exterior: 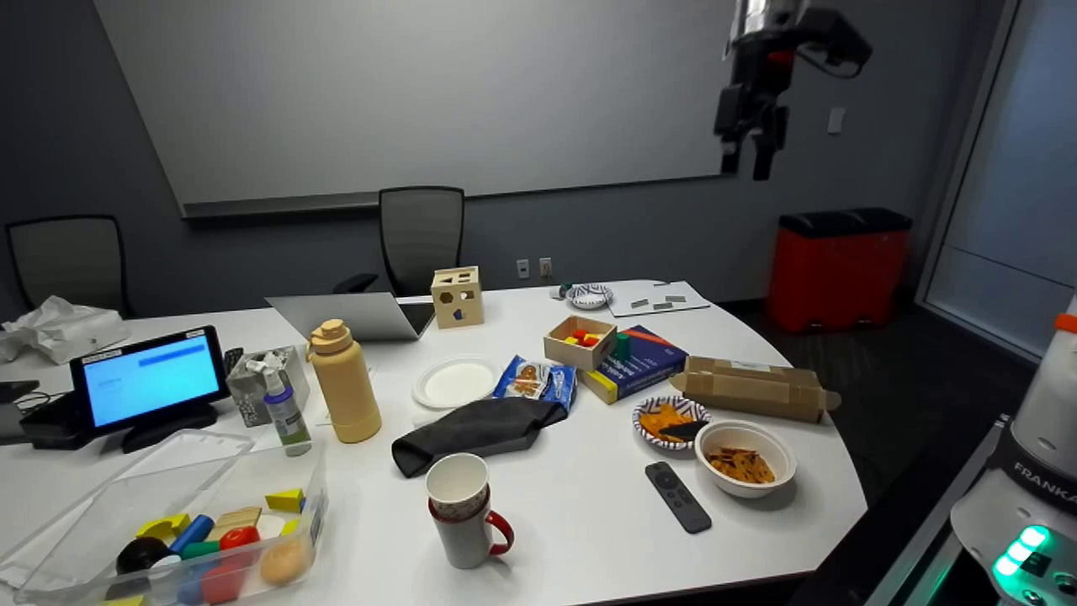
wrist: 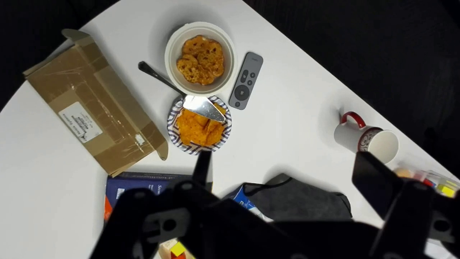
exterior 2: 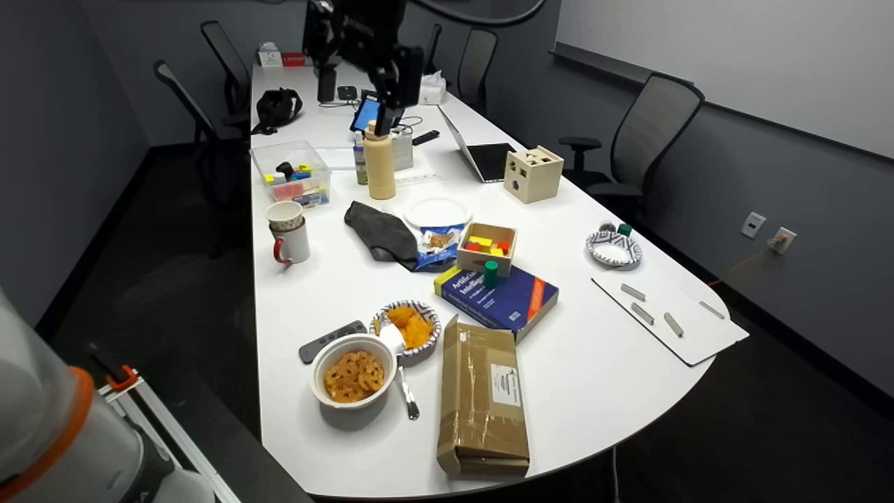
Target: Use the black napkin to wipe the table
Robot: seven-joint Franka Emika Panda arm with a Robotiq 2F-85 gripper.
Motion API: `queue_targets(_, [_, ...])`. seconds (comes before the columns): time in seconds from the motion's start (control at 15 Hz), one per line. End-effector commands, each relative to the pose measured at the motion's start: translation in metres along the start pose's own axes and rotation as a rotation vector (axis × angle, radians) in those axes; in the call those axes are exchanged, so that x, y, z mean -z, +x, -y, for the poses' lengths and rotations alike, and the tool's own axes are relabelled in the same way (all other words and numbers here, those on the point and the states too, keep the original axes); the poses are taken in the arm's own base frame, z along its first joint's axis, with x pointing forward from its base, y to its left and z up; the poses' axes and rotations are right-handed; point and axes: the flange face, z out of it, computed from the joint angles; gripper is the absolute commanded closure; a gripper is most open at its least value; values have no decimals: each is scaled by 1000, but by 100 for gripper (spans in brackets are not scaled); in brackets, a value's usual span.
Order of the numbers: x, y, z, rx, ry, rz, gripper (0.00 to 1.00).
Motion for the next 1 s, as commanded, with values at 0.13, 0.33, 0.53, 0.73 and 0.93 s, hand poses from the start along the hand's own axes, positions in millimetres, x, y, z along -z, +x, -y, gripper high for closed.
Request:
queue_targets(0.13, [-124,58,69,-175,7,19,0])
queue_targets(0.33, [-193,94,96,-190,50,-50,0])
queue_targets(0.53, [-256,131,108,-165,63,-150,0])
queue_targets(0.73, [-312,164,110,-132,52,-206,0])
queue_targets(0.93, [-349,194,112,-103,50,-220,0])
